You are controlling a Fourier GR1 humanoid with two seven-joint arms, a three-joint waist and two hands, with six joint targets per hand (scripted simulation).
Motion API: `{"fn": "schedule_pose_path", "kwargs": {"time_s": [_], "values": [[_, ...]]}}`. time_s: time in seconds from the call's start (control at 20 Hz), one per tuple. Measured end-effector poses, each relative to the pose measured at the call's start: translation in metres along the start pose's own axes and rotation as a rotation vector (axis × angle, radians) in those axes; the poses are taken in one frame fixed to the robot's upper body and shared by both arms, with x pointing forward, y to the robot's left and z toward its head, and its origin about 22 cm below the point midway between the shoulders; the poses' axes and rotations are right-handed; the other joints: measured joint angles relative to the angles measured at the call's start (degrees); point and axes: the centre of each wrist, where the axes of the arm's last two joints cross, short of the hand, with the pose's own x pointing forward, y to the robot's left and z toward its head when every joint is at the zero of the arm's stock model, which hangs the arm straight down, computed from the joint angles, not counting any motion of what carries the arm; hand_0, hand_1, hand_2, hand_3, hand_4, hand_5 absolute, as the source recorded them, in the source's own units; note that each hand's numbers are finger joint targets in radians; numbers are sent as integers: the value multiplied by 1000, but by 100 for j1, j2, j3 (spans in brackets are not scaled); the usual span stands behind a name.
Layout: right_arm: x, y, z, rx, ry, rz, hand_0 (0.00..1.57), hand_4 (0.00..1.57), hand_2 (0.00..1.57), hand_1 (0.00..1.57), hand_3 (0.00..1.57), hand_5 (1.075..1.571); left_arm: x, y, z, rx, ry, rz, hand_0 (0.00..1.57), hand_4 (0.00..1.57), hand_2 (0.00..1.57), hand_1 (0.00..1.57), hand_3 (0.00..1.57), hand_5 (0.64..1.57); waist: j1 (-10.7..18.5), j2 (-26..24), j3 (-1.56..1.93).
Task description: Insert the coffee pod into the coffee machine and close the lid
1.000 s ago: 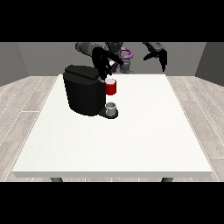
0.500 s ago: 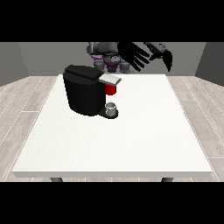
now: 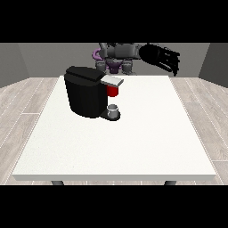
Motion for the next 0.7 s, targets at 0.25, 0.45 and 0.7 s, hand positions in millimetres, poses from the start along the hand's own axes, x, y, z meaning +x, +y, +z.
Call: {"fn": "schedule_pose_path", "kwargs": {"time_s": [0.25,0.45,0.7], "values": [[-3,16,-6,26,-48,-25,0,0,0,0,0,1571,4,3,0,15,-1,0,0,349,0,0,0,1571,-107,24,-6],[-13,40,-1,90,-79,-57,0,172,0,0,0,1571,-7,11,15,41,34,17,0,329,0,0,0,1571,-353,-221,-7],[-34,88,20,194,-104,-124,0,259,0,0,0,1571,-28,9,39,86,116,46,0,266,0,0,0,1571,-793,-685,-7]]}}
